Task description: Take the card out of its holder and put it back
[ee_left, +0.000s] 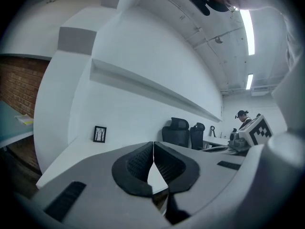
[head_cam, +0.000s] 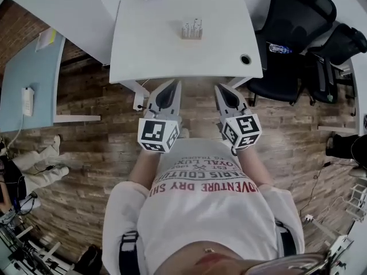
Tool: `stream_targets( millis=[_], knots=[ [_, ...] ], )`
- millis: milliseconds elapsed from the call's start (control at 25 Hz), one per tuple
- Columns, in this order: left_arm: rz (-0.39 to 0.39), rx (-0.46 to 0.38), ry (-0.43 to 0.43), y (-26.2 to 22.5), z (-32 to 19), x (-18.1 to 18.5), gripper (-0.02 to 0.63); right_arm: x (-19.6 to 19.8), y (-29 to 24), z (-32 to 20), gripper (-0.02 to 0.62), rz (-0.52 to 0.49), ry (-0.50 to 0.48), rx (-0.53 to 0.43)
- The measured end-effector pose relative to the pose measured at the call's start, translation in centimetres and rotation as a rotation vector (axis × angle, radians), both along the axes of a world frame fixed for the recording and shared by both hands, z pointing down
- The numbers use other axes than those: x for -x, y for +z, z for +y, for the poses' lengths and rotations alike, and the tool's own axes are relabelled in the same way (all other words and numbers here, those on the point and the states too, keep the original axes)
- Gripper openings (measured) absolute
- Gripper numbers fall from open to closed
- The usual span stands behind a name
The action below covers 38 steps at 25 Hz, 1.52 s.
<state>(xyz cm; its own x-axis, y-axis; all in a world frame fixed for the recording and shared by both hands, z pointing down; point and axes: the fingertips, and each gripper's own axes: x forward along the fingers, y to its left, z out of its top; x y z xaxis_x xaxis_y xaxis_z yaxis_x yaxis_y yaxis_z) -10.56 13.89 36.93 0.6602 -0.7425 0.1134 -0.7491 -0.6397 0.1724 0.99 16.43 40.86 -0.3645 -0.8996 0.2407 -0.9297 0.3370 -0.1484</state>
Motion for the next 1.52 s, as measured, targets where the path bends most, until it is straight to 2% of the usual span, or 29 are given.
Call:
stream_targets(
  millis=[320, 680, 880, 1080, 1240, 1360, 1520],
  knots=[
    [0.009, 0.092, 0.018, 2.7, -6.2, 1.0, 0.026, -0.3, 2.2, -6.0, 0.025, 0.005, 0.031, 0.08],
    [-0.038, 0.127, -0.039, 4.4, -12.8, -0.7, 0.026, -3.4, 3.2, -14.3, 0.025, -0.033, -0.021, 0.077],
    [-0.084, 0.148, -0.078, 5.3, -17.5, -2.3, 0.026, -5.0, 3.4, -20.1, 0.025, -0.041, -0.083, 0.076],
    [-0.087, 0.178, -0.158, 6.1, -21.8, -3.4, 0.026, -6.7, 4.0, -25.0, 0.025, -0.047, -0.139, 0.087],
    [-0.095, 0.214, -0.201, 7.4, -23.9, -3.9, 0.026, -6.7, 5.5, -27.8, 0.025, -0.059, -0.221, 0.122],
    [-0.091, 0.24, -0.202, 8.3, -25.1, -4.3, 0.026, -6.3, 6.8, -29.1, 0.025, -0.05, -0.284, 0.145],
    [-0.096, 0.239, -0.153, 8.9, -26.2, -5.3, 0.026, -5.5, 9.5, -29.6, 0.031, 0.008, -0.39, 0.223]
  ],
)
